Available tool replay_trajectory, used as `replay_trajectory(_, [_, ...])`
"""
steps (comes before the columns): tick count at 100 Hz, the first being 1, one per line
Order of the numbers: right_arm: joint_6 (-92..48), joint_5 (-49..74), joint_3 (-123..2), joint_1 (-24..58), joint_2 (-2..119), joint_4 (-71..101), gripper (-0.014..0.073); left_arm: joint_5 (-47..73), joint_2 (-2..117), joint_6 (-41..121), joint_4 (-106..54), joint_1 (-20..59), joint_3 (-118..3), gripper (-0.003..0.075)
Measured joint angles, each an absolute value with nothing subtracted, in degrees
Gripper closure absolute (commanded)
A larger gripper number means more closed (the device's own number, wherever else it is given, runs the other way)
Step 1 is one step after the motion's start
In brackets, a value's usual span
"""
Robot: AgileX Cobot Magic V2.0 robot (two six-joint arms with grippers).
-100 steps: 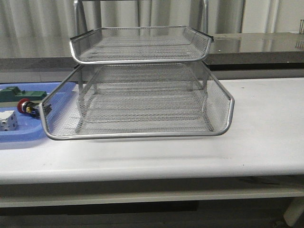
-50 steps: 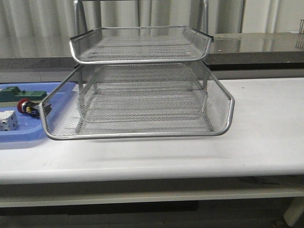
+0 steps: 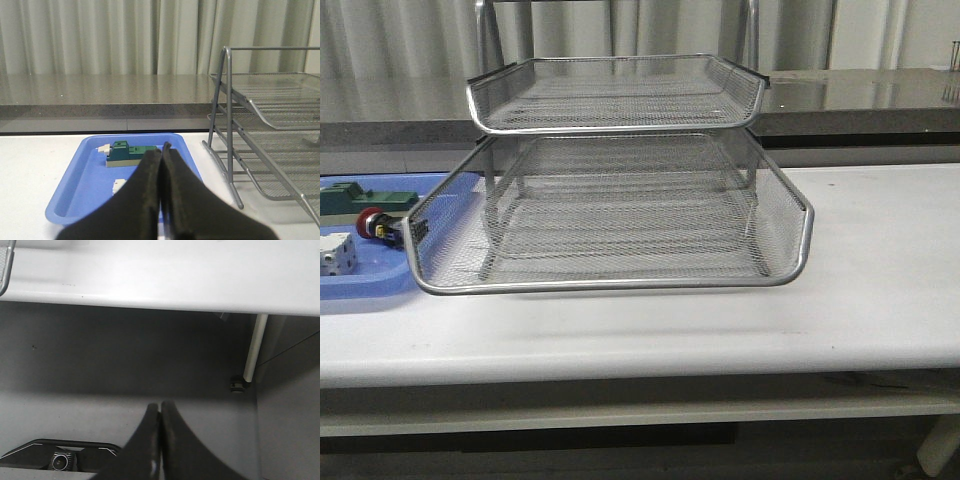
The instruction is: Place button on rack with both arms
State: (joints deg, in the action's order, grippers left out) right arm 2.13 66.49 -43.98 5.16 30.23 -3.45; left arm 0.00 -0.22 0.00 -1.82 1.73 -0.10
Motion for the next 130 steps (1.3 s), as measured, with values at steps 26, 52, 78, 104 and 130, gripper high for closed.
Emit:
replay_trajectory(26, [2.1, 66.5, -44.0, 5.2, 30.2, -3.5, 0.0664, -1.2, -0.2, 0.0, -2.9, 1.7, -0.4, 0.0741])
replay_trajectory(52, [2.1, 66.5, -44.0, 5.2, 30.2, -3.5, 0.0664, 10.4, 7.5, 0.0, -5.3, 1.7, -12.3, 0.0741])
replay_trajectory(78, [2.1, 66.5, -44.0, 5.2, 30.2, -3.5, 0.0664, 19.7, 29.8, 0.0, -5.3, 1.7, -30.6, 0.0741])
replay_trajectory(104, [2.1, 66.5, -44.0, 5.2, 30.2, -3.5, 0.0664, 27.6, 54.6, 0.0, -1.3, 1.7, -48.6, 0.0741])
replay_trajectory(130, [2.1, 66.5, -44.0, 5.2, 30.2, -3.5, 0.0664, 29.4, 74.3, 0.0, 6.6, 1.9, -62.0, 0.0741])
